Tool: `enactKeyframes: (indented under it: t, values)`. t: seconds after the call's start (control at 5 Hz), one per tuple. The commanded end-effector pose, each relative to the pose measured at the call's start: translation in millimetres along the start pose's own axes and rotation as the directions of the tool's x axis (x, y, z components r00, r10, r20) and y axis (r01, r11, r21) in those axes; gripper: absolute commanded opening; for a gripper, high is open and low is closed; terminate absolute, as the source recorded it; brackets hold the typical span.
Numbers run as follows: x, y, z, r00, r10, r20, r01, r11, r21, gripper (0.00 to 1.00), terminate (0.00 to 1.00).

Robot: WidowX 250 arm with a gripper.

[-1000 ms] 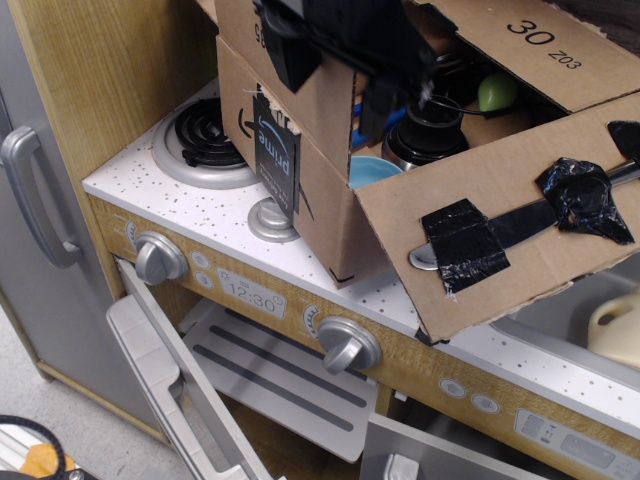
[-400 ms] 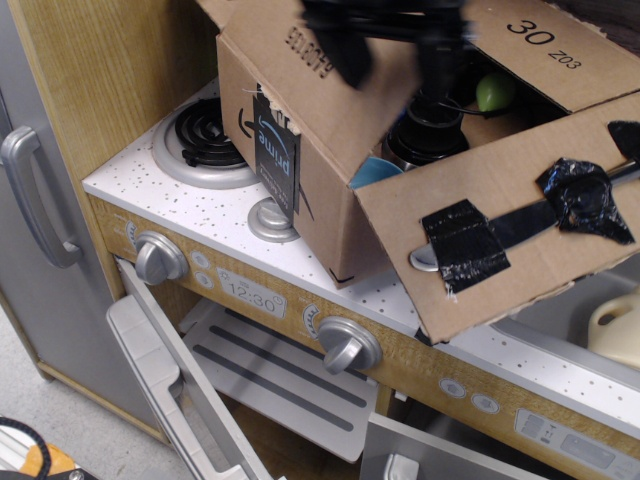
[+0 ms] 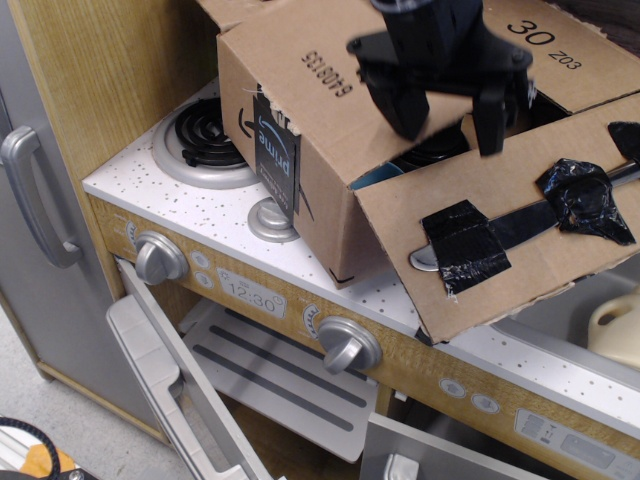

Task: Close large4fbox flaps

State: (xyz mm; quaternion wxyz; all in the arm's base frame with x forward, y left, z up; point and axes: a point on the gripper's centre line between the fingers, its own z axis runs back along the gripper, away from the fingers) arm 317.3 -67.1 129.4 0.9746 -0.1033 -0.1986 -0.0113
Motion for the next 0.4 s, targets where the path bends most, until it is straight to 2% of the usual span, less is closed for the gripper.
enactKeyframes:
  t: [0.0, 0.2]
  values:
    - [1.1, 8.4, -18.4, 1.0, -0.003, -0.027, 0.003, 1.0, -0.007, 1.0, 0.0]
    - [0.3, 8.5, -14.9, 0.999, -0.022, -0.027, 0.022, 1.0, -0.002, 1.0, 1.0]
